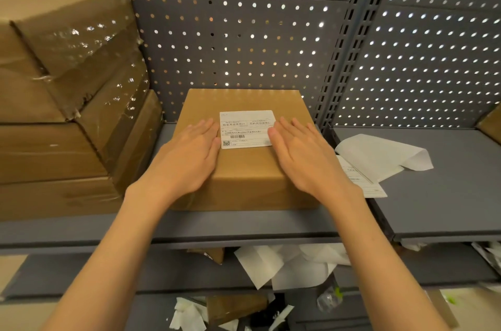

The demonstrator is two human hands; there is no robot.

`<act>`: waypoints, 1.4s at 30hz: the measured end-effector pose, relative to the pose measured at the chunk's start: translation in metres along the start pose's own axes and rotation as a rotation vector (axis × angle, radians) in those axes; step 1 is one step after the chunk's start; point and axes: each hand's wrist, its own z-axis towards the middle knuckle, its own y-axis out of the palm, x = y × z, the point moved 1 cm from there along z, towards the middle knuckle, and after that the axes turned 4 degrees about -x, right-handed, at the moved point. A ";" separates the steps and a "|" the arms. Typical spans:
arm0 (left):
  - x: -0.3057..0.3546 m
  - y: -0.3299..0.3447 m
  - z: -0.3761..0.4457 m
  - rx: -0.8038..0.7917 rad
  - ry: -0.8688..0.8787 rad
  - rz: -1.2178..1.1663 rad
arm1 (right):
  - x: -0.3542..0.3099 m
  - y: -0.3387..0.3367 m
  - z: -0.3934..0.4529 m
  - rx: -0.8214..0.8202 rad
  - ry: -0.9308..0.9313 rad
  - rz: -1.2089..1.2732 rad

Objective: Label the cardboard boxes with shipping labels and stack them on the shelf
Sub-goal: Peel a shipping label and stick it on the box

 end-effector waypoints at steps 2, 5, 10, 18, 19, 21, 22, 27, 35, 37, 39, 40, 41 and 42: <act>0.002 0.001 -0.002 0.025 -0.007 0.006 | -0.002 -0.001 -0.001 0.029 0.006 0.012; 0.013 0.004 -0.006 0.077 0.049 0.003 | -0.019 -0.001 -0.006 0.059 -0.047 0.015; 0.027 0.013 -0.013 0.040 0.162 -0.003 | -0.050 0.013 -0.016 0.117 -0.156 -0.028; 0.016 0.019 -0.021 0.074 0.119 0.025 | -0.034 0.022 -0.023 0.176 -0.067 -0.038; 0.014 0.019 -0.023 0.087 0.116 0.028 | -0.029 0.021 -0.025 0.197 -0.046 -0.036; 0.008 0.019 -0.028 0.098 0.096 0.031 | -0.020 0.019 -0.029 0.218 -0.010 -0.031; 0.006 0.019 -0.029 0.104 0.091 0.039 | -0.016 0.018 -0.031 0.212 0.000 -0.032; -0.002 0.016 -0.036 0.131 0.065 0.046 | -0.005 0.016 -0.037 0.221 0.032 -0.018; -0.002 0.016 -0.036 0.198 0.021 -0.021 | -0.002 0.014 -0.039 0.226 0.062 0.060; -0.008 0.015 -0.037 0.278 -0.039 -0.095 | 0.001 0.011 -0.041 0.288 0.110 0.155; -0.016 0.014 -0.039 0.370 -0.131 -0.238 | 0.006 0.009 -0.044 0.353 0.178 0.326; -0.019 0.013 -0.040 0.403 -0.186 -0.336 | 0.008 0.008 -0.044 0.363 0.222 0.456; -0.022 0.013 -0.040 0.425 -0.243 -0.448 | 0.010 0.007 -0.044 0.363 0.266 0.594; -0.024 0.014 -0.040 0.436 -0.304 -0.575 | 0.012 0.007 -0.044 0.360 0.306 0.715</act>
